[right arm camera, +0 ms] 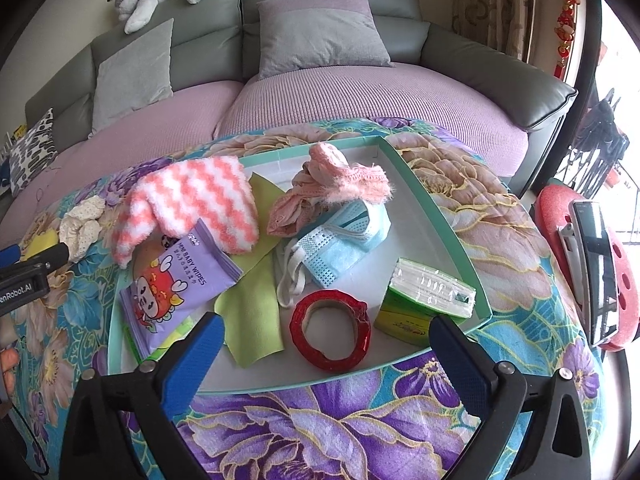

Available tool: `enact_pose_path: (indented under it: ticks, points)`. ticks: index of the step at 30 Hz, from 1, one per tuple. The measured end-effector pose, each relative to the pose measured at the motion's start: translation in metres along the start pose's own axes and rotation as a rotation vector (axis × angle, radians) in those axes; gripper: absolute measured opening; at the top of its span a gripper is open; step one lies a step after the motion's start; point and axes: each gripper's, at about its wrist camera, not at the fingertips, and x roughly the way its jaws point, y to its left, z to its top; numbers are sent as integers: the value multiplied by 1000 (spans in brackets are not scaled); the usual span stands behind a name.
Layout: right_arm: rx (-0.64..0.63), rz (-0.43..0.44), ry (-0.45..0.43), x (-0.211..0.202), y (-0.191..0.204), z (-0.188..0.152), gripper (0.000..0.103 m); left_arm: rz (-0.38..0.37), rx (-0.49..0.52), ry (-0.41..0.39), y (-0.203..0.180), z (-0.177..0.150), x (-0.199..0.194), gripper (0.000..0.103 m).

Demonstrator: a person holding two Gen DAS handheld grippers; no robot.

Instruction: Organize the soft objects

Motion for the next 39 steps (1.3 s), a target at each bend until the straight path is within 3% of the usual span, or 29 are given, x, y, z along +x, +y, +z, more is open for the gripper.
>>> enact_pose_path:
  ticks: [7,13,39]
  points:
    - [-15,5,-10,-4,15,3,103,-17,-40,-3,19,0,1,101]
    - [-31,28,-30,-10,39,9,103,14,-63,-11,47,-1,3,101]
    - [-187,257,2,10,205,5,103,146,-402,7,224,-46,23,101]
